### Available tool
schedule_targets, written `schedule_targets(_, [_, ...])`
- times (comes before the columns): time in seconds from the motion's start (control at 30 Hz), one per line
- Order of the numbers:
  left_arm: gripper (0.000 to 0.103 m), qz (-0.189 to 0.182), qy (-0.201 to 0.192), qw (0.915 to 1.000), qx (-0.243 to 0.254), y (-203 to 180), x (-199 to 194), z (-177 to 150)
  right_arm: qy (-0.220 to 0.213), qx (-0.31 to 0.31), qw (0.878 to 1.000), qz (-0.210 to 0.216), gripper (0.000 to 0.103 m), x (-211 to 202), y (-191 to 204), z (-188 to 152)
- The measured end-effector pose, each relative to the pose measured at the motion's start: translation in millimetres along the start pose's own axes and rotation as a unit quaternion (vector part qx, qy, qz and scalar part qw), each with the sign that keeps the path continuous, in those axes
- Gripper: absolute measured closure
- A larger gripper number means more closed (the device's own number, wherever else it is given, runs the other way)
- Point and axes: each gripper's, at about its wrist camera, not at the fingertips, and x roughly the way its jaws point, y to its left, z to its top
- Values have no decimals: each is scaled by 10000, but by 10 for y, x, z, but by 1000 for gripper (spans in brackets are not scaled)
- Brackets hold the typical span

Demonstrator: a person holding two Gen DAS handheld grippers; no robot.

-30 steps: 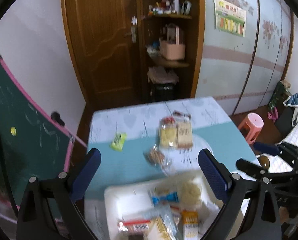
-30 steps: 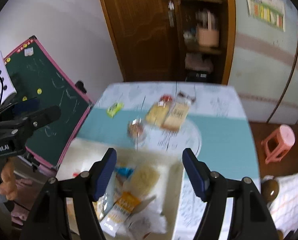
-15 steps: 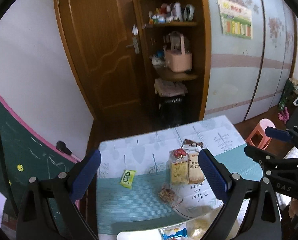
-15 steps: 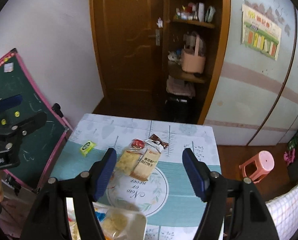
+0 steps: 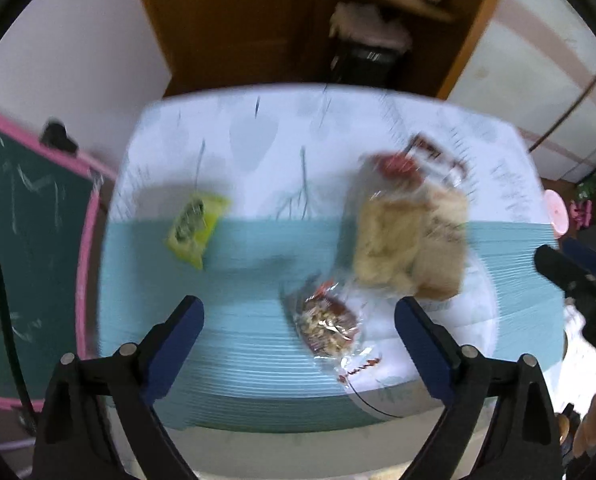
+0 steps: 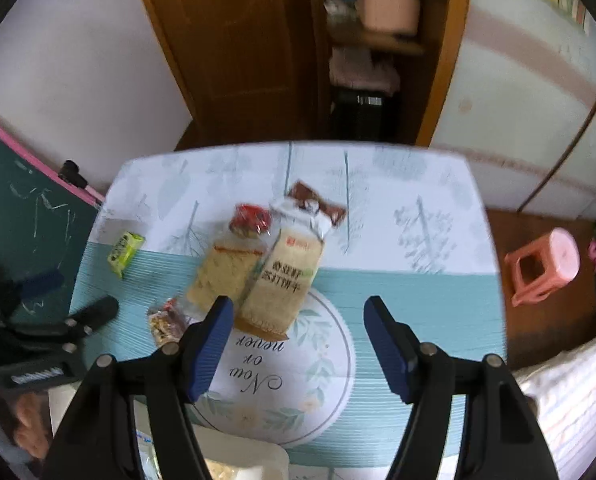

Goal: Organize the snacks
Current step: 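Move both tools forward over the remaining snacks, then grasp the beige soda cracker bag with the right tool while the left tool grasps the nut bag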

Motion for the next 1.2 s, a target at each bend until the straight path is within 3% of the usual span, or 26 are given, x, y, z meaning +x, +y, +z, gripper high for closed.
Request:
schedule_targets(0.23, [17, -148, 688, 9966, -430, 25, 608, -2, 492, 407, 9978, 163, 37, 614, -101, 51])
schedule_targets(0.47, [18, -198, 976, 9940, -440, -51, 884, -43, 915, 594, 9938, 220, 37, 1105, -76, 75])
schedule_targets(0.73, [19, -238, 1257, 9905, -510, -84, 1055, -88, 1045, 479, 9930, 267, 37, 1352, 107, 85])
schedule_targets(0.87, [22, -125, 1360, 9896, -444, -116, 1140, -50, 1050, 258, 9941, 29, 36, 1402, 238, 100])
schedule_targets(1.0, [30, 41, 1370, 9901, -308, -148, 1178, -64, 1089, 98, 9939, -100, 39, 1421, 296, 98])
schedule_targets(1.2, [56, 54, 1142, 9932, -200, -135, 1077, -74, 1164, -11, 9931, -165, 45, 1392, 268, 35])
